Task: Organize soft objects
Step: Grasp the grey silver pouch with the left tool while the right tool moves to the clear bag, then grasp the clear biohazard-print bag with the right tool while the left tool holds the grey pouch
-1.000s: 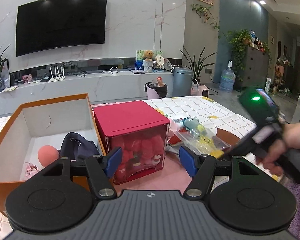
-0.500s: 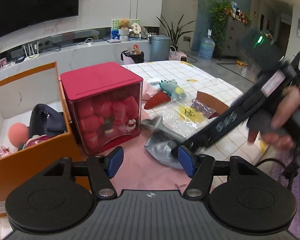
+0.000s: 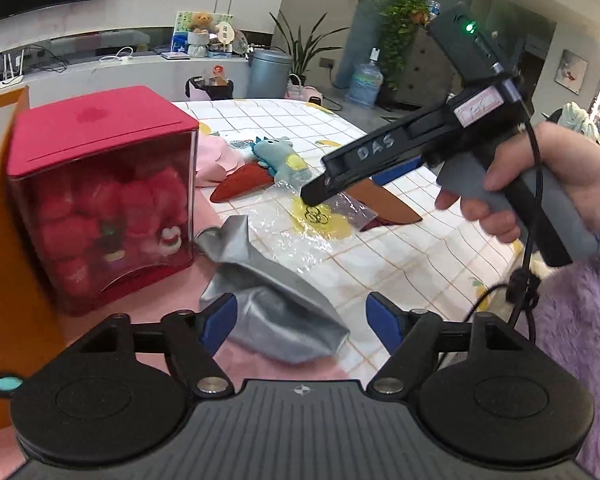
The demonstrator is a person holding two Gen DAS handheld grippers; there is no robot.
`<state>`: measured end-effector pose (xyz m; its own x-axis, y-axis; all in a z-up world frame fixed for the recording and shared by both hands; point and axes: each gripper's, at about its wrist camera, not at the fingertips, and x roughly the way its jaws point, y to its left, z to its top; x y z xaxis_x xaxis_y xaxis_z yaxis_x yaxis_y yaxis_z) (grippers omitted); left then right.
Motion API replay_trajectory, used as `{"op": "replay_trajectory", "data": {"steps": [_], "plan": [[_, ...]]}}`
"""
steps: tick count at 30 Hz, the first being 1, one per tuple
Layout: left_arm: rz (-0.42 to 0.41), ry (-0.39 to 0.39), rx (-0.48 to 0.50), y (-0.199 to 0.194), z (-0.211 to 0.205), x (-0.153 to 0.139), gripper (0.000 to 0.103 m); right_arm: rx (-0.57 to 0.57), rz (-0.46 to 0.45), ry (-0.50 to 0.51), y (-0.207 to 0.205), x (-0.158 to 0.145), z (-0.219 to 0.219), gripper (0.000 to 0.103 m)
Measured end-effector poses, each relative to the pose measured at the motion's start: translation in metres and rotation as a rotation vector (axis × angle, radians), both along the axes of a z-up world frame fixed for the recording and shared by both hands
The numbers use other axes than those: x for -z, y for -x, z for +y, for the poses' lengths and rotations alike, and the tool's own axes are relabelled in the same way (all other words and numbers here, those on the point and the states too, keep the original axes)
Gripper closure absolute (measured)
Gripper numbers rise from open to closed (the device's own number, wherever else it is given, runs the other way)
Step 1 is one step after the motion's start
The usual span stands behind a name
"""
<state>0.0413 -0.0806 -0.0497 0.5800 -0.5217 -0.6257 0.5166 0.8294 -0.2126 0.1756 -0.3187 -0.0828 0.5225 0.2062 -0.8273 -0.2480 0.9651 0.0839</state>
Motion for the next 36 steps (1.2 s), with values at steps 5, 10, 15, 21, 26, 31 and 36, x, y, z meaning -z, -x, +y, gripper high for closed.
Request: {"op": "replay_trajectory", "data": {"steps": [5,10,15,21,26,31,36], "plan": [[-0.004,-0.057,-0.054,-0.017,-0.019,0.009,0.016,-0.007,-0.015,0.051,0.003,0.006,0.004,0.003],[0.048,-0.123,-0.119,-0.033,-0.029,0.023,0.024,-0.023,-0.028,0.089,0.007,0.007,0.008,0.003],[0.057,-0.15,-0.128,-0.034,-0.028,0.028,0.053,-0.014,-0.03,0.111,0.005,0.013,0.01,0.003],[-0.004,-0.2,-0.166,-0.022,-0.026,0.028,0.094,-0.034,-0.047,0.085,0.003,0.018,0.014,0.003],[0.003,-0.194,-0.181,-0.013,-0.016,0.012,0.098,-0.002,-0.074,0.082,-0.001,0.024,0.018,0.003],[0.017,-0.15,-0.209,0.002,0.004,0.0,0.098,-0.055,-0.089,0.161,-0.003,0.033,0.035,0.019],[-0.011,-0.145,-0.226,0.003,0.007,-0.005,0.098,-0.094,-0.083,0.109,-0.004,0.039,0.033,0.053]]}}
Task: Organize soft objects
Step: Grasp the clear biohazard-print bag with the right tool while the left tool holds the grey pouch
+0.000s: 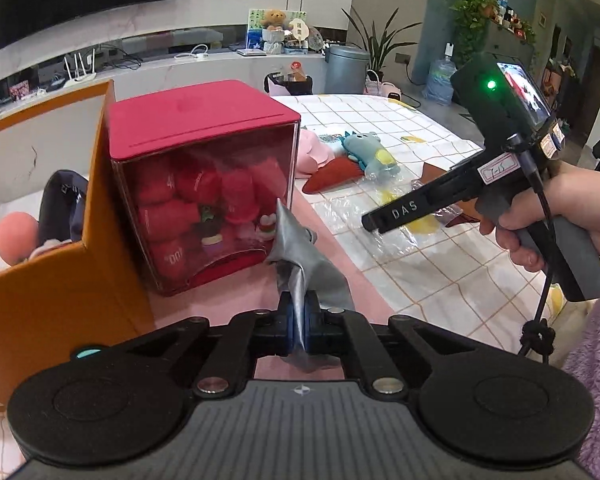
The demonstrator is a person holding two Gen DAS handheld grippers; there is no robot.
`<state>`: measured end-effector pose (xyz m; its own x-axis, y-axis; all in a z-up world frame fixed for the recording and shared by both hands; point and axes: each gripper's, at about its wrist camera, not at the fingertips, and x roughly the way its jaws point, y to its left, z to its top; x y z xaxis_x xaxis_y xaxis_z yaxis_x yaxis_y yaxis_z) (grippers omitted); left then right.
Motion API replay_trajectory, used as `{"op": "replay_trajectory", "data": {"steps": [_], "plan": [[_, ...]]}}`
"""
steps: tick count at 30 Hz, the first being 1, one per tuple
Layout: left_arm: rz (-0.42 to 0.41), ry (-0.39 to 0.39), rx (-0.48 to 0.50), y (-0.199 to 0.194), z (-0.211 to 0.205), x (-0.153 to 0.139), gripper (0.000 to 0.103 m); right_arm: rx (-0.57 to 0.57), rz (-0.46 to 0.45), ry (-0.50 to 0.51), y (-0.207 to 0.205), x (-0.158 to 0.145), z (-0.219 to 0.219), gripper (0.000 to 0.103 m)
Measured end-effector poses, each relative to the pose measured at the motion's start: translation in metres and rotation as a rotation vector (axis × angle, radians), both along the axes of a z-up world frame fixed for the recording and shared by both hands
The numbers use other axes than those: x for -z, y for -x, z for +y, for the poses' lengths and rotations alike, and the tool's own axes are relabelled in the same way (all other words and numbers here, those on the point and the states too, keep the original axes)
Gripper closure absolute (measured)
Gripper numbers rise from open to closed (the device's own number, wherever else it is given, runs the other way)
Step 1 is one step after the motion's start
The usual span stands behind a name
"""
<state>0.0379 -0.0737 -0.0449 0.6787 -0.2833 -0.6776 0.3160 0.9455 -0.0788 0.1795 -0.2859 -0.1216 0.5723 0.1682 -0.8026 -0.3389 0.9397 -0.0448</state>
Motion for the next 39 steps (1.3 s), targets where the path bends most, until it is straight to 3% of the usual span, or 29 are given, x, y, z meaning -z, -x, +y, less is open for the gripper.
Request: {"op": "replay_trajectory", "data": {"steps": [1,4,7,12,14,20,22,23,24,26,29,32,33,36,39], "plan": [[0.003,0.003,0.001,0.0,-0.001,0.0,0.098,-0.018,0.004,-0.022,0.001,-0.001,0.0,0.073],[0.021,0.009,0.008,-0.001,-0.001,0.002,0.098,-0.071,-0.004,0.018,0.006,-0.002,0.007,0.101],[0.017,0.008,0.004,-0.001,0.0,0.001,0.097,-0.074,0.015,-0.014,0.009,-0.008,0.004,0.103],[0.016,0.016,-0.025,0.0,0.004,-0.001,0.097,-0.03,0.076,-0.304,0.035,-0.035,-0.016,0.103],[0.013,0.009,-0.029,0.0,0.005,0.0,0.097,-0.043,0.133,-0.356,0.043,-0.035,-0.02,0.101],[0.04,-0.003,-0.031,-0.004,0.002,0.005,0.097,0.082,0.238,-0.272,0.022,-0.006,-0.024,0.09],[0.046,-0.007,-0.024,-0.004,0.001,0.006,0.096,0.113,0.2,-0.216,0.022,-0.009,-0.022,0.037],[0.047,-0.013,-0.011,-0.004,-0.001,0.006,0.096,0.12,0.168,-0.152,0.026,-0.012,-0.018,0.031],[0.042,-0.024,0.001,-0.004,-0.003,0.006,0.096,0.112,0.143,-0.1,0.029,-0.013,-0.015,0.03],[0.014,-0.049,0.014,0.0,-0.007,0.006,0.096,0.091,0.14,-0.099,0.032,-0.015,-0.013,0.03],[-0.001,-0.068,0.029,0.003,-0.011,0.008,0.096,0.116,0.16,-0.125,0.027,-0.013,-0.016,0.015],[0.015,-0.067,0.038,0.003,-0.012,0.009,0.095,0.188,0.178,-0.11,0.022,-0.008,-0.017,0.009],[0.018,-0.067,0.038,0.003,-0.012,0.009,0.095,0.192,0.183,-0.124,0.021,-0.007,-0.016,0.002],[0.027,-0.065,0.033,0.001,-0.012,0.01,0.094,0.172,0.235,-0.131,0.016,0.0,-0.005,0.002],[0.04,-0.057,0.027,-0.001,-0.011,0.011,0.094,0.138,0.201,-0.009,0.017,0.007,0.016,0.002]]}}
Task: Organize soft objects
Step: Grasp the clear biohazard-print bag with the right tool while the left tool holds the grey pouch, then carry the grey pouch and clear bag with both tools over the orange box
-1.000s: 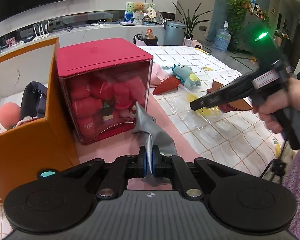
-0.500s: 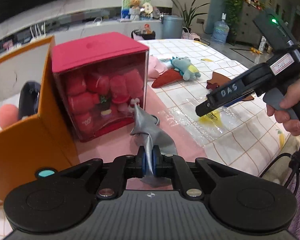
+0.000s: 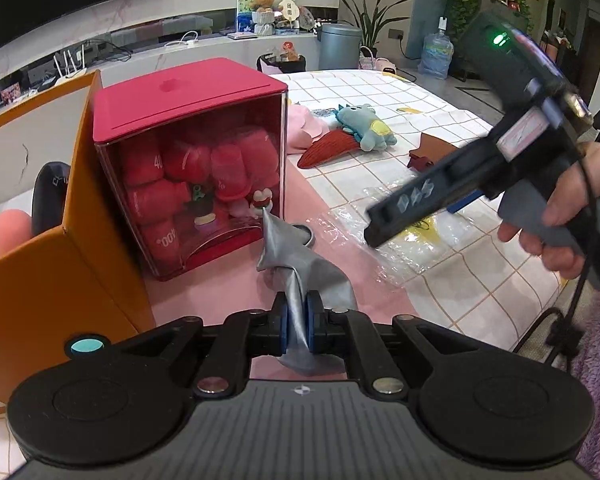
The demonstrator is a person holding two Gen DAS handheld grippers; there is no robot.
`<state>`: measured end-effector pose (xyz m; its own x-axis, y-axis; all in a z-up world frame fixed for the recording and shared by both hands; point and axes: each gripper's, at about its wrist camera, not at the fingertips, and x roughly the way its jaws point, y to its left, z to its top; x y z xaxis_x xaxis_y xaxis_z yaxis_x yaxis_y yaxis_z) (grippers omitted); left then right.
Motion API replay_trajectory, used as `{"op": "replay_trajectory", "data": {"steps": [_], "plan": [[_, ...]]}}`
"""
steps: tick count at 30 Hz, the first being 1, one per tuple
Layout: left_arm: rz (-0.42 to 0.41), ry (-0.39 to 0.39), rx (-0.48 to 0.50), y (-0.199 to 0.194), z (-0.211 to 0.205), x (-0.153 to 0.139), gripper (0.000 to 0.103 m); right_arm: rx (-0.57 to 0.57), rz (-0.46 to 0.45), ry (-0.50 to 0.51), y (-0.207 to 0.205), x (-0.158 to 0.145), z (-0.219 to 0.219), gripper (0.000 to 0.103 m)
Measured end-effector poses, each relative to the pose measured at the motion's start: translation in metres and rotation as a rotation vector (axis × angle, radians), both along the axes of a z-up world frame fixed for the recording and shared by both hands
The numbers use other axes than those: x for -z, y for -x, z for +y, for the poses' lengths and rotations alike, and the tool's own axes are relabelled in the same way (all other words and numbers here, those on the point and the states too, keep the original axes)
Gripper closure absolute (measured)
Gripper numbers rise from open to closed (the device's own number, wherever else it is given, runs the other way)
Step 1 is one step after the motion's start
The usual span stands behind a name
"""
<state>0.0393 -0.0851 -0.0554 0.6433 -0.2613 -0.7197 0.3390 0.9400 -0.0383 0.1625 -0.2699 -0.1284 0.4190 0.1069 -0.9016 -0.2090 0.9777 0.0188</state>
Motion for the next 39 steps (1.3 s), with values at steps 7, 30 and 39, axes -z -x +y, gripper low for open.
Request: {"op": "replay_trajectory", "data": {"steps": [7,30,39], "plan": [[0.004,-0.002,-0.004,0.001,0.0,0.0,0.094,-0.062,-0.025,-0.009,0.006,0.0,-0.003,0.004],[-0.209,-0.057,0.133,0.02,-0.032,-0.009,0.101,-0.082,-0.131,-0.066,0.019,-0.035,-0.029,0.103],[-0.174,-0.063,0.248,-0.021,-0.099,-0.034,0.101,0.172,-0.135,-0.169,-0.02,-0.063,-0.113,0.103]]}}
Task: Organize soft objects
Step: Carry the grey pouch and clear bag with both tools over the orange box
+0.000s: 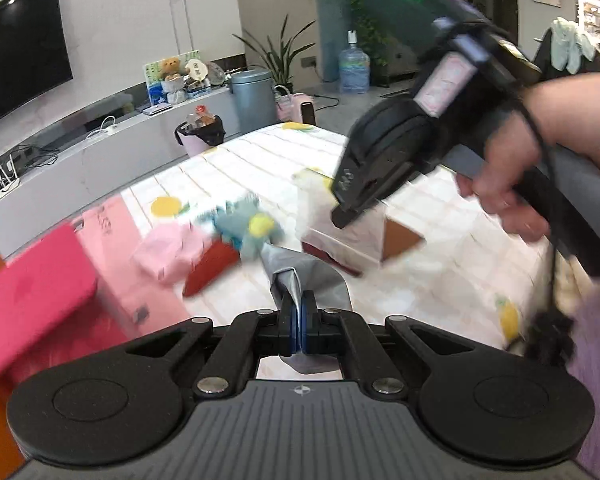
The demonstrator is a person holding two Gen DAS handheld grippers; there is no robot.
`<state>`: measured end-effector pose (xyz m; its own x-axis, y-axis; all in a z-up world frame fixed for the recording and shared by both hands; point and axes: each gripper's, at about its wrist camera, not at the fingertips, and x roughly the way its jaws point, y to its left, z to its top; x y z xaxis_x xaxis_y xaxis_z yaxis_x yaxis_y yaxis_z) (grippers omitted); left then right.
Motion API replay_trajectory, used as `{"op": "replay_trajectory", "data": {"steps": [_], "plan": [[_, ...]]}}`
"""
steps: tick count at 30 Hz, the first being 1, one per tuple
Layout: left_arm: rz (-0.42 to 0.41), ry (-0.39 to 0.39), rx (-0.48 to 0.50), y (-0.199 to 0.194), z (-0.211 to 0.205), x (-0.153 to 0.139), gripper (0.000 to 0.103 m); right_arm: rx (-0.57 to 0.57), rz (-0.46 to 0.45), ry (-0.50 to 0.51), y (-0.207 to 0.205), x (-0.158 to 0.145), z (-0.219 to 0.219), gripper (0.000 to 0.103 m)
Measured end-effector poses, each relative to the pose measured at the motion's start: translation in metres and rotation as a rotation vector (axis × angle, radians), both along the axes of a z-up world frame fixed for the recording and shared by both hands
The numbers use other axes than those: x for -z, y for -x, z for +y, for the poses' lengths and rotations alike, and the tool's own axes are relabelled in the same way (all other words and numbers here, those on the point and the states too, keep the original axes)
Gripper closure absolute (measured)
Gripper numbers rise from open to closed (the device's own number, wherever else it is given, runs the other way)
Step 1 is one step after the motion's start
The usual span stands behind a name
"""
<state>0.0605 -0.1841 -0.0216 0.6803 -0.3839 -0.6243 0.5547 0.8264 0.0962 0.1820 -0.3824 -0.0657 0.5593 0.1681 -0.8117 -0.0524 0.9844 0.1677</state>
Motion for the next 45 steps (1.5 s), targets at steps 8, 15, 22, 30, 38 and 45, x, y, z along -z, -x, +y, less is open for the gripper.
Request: {"op": "replay_trajectory", "data": {"steps": [8,15,22,30,38,45], "plan": [[0.05,-0.031,-0.213,-0.105,-0.018,-0.021,0.101,0.075,0.072,-0.003,-0.072,-0.025,-0.024,0.103],[0.021,-0.065,-0.416,-0.186,0.016,-0.045,0.101,0.053,0.004,0.108,-0.123,-0.066,0.041,0.103],[-0.183,-0.198,-0.5,-0.203,0.089,-0.087,0.101,0.043,-0.101,0.025,-0.148,-0.102,0.159,0.103],[-0.172,-0.189,-0.744,-0.174,0.232,-0.126,0.101,-0.246,-0.181,-0.067,-0.122,-0.14,0.324,0.103],[-0.073,-0.146,-0.894,-0.129,0.331,-0.122,0.101,-0.487,-0.117,0.024,-0.067,-0.134,0.446,0.103],[0.042,-0.112,-0.823,-0.116,0.355,-0.103,0.101,-0.484,-0.011,0.112,-0.061,-0.086,0.453,0.103]]}}
